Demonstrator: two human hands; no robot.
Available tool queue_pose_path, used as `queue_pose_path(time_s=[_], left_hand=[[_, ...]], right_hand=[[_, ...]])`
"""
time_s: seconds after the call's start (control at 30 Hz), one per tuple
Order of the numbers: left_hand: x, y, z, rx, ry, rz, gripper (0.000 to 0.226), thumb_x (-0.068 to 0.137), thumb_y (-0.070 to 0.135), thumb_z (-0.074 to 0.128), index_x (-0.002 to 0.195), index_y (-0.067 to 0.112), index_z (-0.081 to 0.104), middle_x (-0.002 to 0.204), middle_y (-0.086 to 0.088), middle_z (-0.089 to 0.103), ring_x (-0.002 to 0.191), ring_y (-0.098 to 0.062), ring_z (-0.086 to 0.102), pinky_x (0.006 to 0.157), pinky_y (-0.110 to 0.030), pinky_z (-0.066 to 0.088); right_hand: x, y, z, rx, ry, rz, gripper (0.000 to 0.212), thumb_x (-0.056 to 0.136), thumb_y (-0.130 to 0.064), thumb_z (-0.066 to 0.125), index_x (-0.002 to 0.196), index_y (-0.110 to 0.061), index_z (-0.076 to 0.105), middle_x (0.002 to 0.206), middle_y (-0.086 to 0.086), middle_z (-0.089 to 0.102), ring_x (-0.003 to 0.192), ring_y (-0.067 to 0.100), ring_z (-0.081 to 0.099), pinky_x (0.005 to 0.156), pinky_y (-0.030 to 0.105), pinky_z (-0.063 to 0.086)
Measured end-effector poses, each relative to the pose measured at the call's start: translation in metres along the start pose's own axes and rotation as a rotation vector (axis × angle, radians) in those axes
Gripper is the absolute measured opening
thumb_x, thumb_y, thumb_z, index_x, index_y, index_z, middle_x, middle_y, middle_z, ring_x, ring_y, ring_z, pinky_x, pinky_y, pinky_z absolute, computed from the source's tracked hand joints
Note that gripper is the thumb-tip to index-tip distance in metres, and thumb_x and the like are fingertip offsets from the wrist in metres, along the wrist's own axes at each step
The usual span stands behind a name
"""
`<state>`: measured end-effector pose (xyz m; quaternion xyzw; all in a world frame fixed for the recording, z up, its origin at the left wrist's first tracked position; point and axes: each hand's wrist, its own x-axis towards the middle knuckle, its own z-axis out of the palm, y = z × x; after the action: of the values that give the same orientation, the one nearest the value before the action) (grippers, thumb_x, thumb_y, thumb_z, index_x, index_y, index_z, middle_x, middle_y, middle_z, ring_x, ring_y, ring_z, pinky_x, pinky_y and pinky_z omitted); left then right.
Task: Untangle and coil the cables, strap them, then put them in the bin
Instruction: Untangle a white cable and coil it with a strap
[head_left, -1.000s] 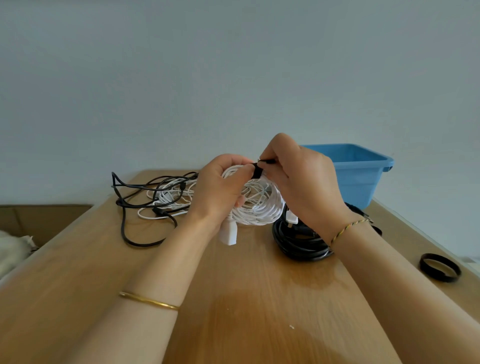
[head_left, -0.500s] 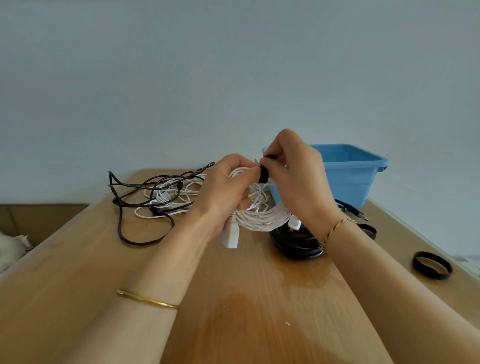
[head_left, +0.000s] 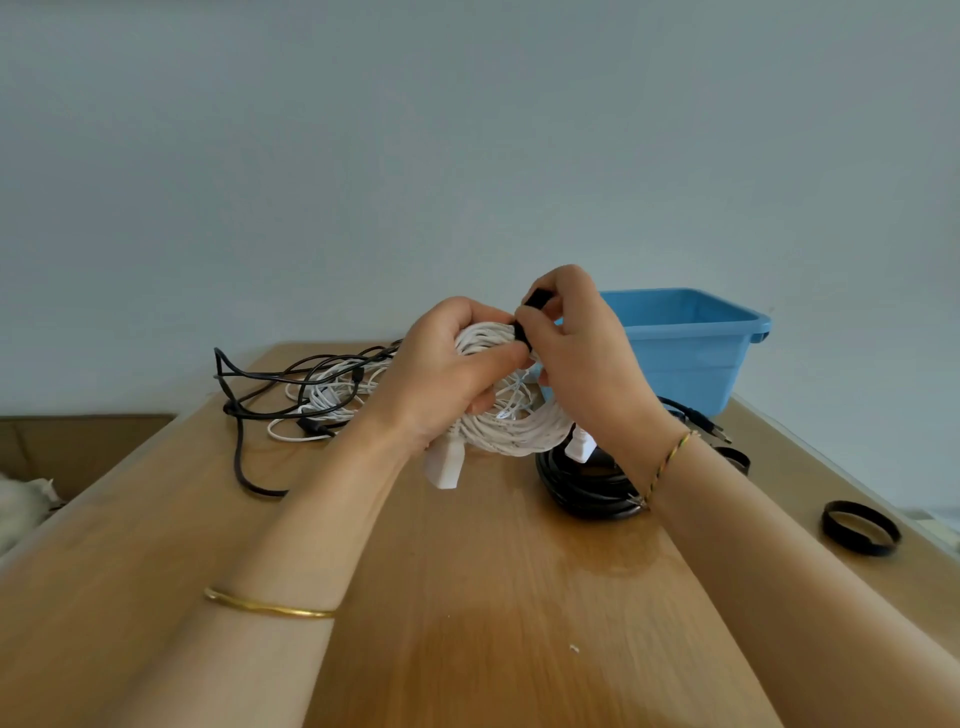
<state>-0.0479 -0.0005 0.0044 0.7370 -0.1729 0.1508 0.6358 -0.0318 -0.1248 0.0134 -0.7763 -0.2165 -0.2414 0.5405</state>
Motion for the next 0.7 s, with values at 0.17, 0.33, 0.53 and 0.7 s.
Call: queue_pose_path(time_s=[0.17,0.33,0.53,0.7], left_hand=[[0.001,-0.002,0.0,0.098,0.044,0.026,0.021,0.081,0.002,0.07,0.097,0.007,0.057,0.079,-0.015,0.062,0.044,-0.009,0.048,0.042,-0.022,0.039],[0.004,-0.002,0.0,0.269,0.103,0.118,0.028,0.078,0.011,0.075,0.089,0.019,0.051,0.08,0.0,0.059,0.055,-0.002,0.052,0.053,-0.019,0.04],[0.003,0.003,-0.003,0.415,0.092,0.217,0.023,0.08,0.012,0.073,0.087,0.017,0.052,0.08,0.003,0.057,0.061,0.0,0.051,0.057,-0.013,0.04],[0.0,0.003,-0.003,0.442,0.055,0.212,0.023,0.078,0.012,0.073,0.09,0.012,0.054,0.084,-0.001,0.058,0.068,-0.006,0.052,0.061,-0.018,0.038]], right_hand=[[-0.002,-0.001,-0.003,0.045,0.022,0.016,0.02,0.093,-0.01,0.05,0.105,-0.022,0.039,0.079,-0.003,0.049,0.062,0.012,0.05,0.06,0.027,0.047],[0.002,0.002,-0.002,-0.152,-0.017,-0.042,0.016,0.096,-0.014,0.045,0.088,-0.008,0.058,0.087,-0.003,0.05,0.079,0.022,0.052,0.07,0.027,0.042],[0.005,-0.001,-0.012,-0.25,-0.192,-0.025,0.037,0.099,-0.015,0.037,0.067,0.001,0.048,0.061,0.005,0.054,0.053,0.008,0.051,0.054,0.023,0.038],[0.005,0.003,-0.021,-0.138,-0.337,0.125,0.046,0.099,-0.019,0.036,0.065,0.005,0.056,0.046,-0.007,0.055,0.049,0.009,0.045,0.052,0.019,0.039]])
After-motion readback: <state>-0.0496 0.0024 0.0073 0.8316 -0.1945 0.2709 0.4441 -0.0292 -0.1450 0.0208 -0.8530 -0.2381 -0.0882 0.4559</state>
